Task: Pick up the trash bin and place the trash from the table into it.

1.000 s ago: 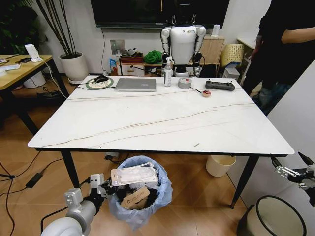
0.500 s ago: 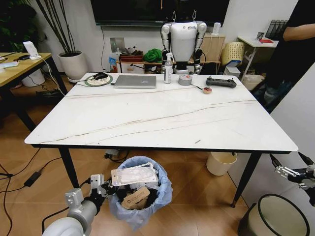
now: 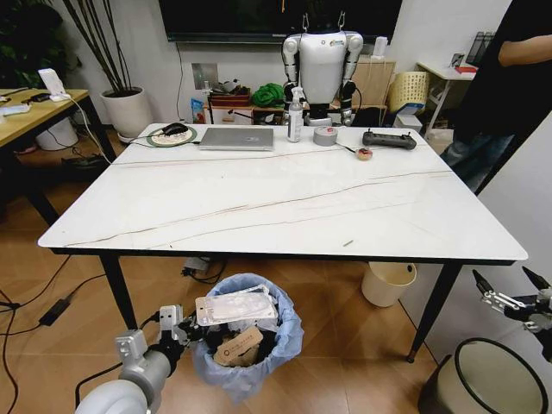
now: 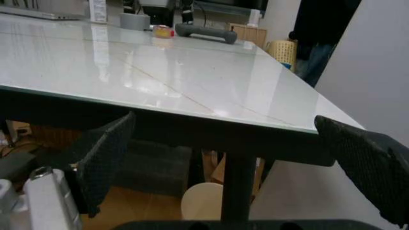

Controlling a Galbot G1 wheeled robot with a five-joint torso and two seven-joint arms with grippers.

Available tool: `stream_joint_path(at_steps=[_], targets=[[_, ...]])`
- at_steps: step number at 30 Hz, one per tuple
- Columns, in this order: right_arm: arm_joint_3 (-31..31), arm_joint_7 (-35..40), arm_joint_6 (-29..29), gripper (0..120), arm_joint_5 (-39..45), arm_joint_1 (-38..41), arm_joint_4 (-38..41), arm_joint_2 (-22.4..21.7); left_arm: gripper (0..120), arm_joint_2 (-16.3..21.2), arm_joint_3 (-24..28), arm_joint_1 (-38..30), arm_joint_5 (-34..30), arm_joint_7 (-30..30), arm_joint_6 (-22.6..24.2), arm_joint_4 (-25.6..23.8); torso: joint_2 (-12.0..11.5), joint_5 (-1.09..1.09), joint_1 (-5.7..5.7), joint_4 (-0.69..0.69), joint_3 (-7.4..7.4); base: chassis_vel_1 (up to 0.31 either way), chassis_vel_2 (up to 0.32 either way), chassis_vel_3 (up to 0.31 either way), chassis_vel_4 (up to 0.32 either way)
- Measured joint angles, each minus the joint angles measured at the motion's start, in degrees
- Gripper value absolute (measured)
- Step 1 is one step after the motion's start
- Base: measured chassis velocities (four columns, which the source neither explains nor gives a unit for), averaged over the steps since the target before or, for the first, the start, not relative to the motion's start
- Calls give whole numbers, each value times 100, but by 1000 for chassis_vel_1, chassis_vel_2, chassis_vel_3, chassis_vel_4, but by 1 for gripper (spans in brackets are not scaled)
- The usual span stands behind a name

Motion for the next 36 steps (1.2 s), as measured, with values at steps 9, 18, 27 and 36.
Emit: stream_joint_path(at_steps=[9,18,27,36], targets=[[0,0,0,100,0,0,0,0,0,12,27,-6,18,59,2,125,-230,0,-99,0,-129,0,0,0,0],[0,0,0,100,0,0,0,0,0,1,56,-46,17,77,-5,149,-420,0,-181,0,-237,0,0,0,0],[0,0,0,100,0,0,0,0,0,23,18,38,6,115,-38,147,-682,0,-291,0,-390,0,0,0,0],[0,0,0,100,0,0,0,0,0,-11,68,-33,-3,150,-49,225,-917,0,-388,0,-528,0,0,0,0]])
